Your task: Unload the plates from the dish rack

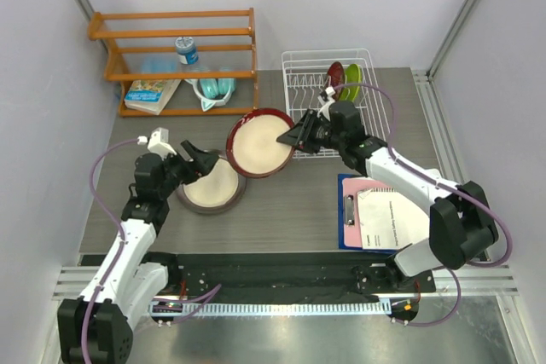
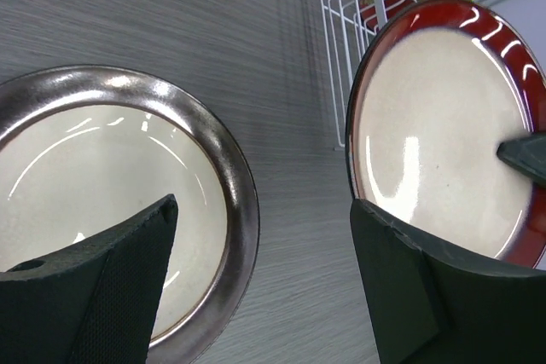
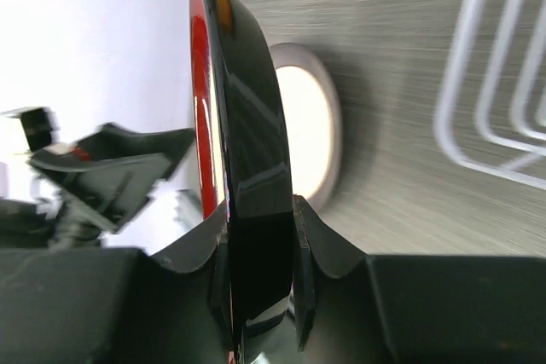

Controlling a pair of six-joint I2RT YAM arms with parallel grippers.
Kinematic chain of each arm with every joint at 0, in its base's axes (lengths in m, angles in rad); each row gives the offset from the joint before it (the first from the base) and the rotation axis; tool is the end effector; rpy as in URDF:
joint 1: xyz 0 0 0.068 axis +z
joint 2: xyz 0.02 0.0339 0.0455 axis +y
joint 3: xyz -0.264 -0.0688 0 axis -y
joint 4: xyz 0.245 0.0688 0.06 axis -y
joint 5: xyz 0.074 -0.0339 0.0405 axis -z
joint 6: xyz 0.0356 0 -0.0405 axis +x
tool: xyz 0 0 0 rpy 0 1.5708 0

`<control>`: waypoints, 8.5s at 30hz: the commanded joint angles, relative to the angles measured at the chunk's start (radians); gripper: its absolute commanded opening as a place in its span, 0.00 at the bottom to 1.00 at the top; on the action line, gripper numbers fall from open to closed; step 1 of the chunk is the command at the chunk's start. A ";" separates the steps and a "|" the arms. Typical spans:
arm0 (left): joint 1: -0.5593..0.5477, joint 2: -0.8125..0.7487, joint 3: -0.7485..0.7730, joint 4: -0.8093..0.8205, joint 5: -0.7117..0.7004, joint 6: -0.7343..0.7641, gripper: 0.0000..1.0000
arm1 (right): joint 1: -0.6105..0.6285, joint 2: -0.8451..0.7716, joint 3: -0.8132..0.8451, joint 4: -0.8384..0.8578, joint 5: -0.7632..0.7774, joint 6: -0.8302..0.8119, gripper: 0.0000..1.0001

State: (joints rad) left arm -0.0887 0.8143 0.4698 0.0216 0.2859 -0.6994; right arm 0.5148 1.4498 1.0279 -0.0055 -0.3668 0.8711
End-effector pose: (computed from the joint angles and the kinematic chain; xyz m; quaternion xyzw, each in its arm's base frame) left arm 0.1906 -0.0270 0.2449 -0.1621 0.7912 -0.3288 0.4896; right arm 0.2843 0.1755 0.2855 0.0494 0.8313 0.4578 0.3113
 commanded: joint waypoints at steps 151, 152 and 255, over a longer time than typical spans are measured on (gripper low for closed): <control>0.003 -0.009 0.012 0.067 0.078 -0.038 0.00 | 0.082 0.391 -0.025 0.874 -0.377 0.350 0.70; 0.010 -0.015 0.010 0.064 0.079 -0.038 0.00 | 0.074 0.394 -0.023 0.872 -0.379 0.350 0.73; 0.138 0.217 0.121 -0.152 -0.408 0.049 0.74 | -0.233 0.239 0.522 -0.373 0.649 -0.558 0.84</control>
State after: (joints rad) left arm 0.0483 1.0779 0.5068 -0.0975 -0.0727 -0.6468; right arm 0.3027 1.6184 1.4143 -0.3702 0.1017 0.3866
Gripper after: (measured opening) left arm 0.719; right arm 0.840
